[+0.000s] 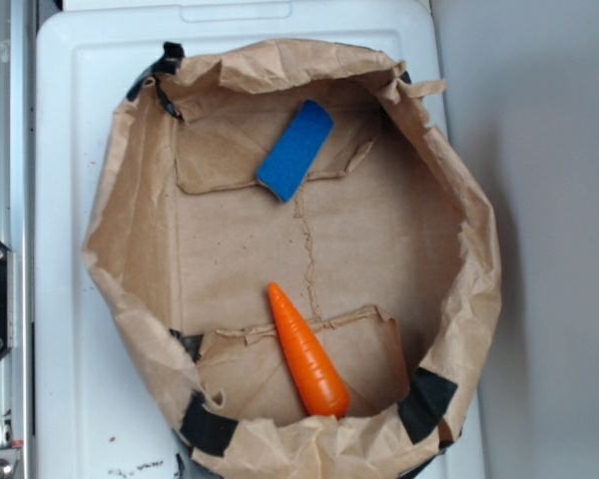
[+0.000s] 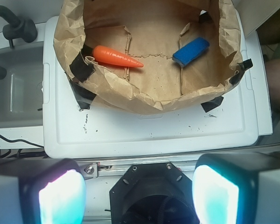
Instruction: Grab the blue sponge.
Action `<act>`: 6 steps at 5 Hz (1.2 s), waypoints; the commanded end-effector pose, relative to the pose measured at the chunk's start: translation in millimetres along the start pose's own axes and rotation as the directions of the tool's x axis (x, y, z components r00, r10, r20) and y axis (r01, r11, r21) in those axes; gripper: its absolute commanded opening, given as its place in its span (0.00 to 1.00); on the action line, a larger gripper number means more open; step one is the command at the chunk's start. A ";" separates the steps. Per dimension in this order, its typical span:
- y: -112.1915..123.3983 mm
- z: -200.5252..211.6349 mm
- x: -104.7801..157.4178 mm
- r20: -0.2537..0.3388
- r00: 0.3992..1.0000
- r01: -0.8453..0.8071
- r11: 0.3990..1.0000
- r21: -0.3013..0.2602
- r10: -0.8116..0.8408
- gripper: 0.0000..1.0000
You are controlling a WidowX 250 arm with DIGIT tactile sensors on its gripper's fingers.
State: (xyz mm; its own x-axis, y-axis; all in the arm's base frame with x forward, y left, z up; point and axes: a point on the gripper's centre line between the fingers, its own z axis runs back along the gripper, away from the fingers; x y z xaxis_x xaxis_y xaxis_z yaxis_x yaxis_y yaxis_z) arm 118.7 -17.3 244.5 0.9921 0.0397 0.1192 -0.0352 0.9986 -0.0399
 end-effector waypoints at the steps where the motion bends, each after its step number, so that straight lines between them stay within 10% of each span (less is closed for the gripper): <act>1: 0.0 0.0 0.0 0.000 1.000 0.000 1.000 0.000 0.000 1.00; 4: -7.9 -81.2 135.7 0.158 0.935 -0.320 0.947 -0.006 0.317 1.00; 6: 15.0 -106.4 129.2 0.211 0.865 -0.465 0.885 -0.005 0.456 1.00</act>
State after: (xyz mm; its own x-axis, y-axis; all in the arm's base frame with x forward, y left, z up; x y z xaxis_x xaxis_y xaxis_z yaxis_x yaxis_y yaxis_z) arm 255.1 -13.5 137.5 0.8380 0.4824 0.2550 -0.4818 0.8735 -0.0692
